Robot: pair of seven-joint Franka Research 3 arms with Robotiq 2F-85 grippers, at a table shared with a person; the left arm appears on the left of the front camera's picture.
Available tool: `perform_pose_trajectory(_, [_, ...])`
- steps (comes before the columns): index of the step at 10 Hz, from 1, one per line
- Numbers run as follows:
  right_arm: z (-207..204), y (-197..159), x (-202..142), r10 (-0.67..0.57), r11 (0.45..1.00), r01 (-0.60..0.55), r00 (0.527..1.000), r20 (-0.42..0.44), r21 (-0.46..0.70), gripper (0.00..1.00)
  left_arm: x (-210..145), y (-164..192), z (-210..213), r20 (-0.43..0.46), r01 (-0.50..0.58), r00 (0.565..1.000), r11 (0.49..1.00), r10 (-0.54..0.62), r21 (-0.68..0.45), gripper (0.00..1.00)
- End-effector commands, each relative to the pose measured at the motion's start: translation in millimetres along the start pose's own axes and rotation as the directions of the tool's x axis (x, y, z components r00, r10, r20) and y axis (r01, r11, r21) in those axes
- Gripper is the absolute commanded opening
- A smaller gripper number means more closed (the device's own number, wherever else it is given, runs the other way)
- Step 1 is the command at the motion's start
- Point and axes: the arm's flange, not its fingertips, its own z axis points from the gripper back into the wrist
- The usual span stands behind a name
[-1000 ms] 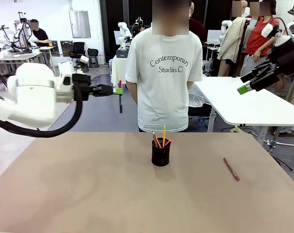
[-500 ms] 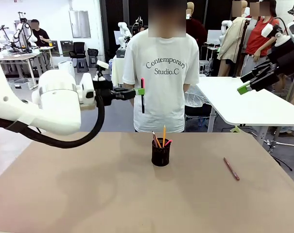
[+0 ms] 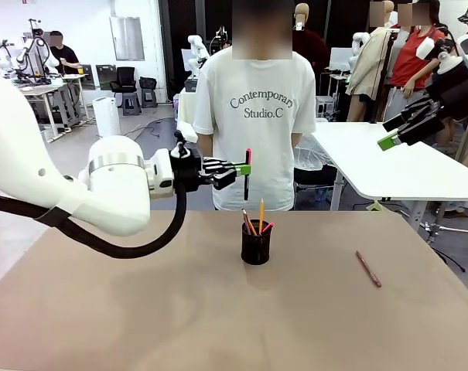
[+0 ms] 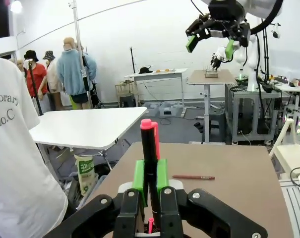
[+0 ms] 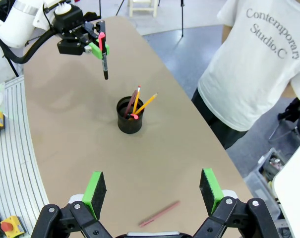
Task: Place the pens into the pen holder.
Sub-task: Pick up a writing instrument from the table and place it into the Pen holder.
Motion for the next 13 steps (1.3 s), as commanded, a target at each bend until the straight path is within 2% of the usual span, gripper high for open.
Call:
perform_pose_trajectory(1, [0.4, -0.8, 0.8, 0.009, 1.000, -0.009, 1.000, 0.015, 0.002, 1.00, -6.9, 3.3, -0.6, 0.000, -0.023, 1.000, 1.000, 0.023, 0.017, 0.00])
perform_pose_trajectory(6, [0.4, -0.8, 0.8, 0.009, 1.000, -0.009, 1.000, 0.015, 0.002, 1.00, -4.3, -0.1, -1.1, -0.005, -0.003, 1.000, 1.000, 0.003, -0.002, 0.00])
perform_pose_trajectory(8, [0.4, -0.8, 0.8, 0.009, 1.000, -0.009, 1.000, 0.015, 0.002, 1.00, -22.7, 12.0, -22.3, -0.005, 0.056, 0.998, 0.998, -0.056, 0.029, 0.00])
perform_pose_trajectory(9, [0.4, -0.8, 0.8, 0.009, 1.000, -0.009, 1.000, 0.015, 0.002, 1.00, -27.1, 21.9, -27.9, 0.012, 0.067, 0.998, 0.998, -0.067, 0.002, 0.00])
perform_pose_trajectory(13, [0.4, -0.8, 0.8, 0.009, 1.000, -0.009, 1.000, 0.015, 0.002, 1.00, -68.3, 43.5, -46.5, 0.001, 0.024, 1.000, 1.000, -0.024, -0.006, 0.00])
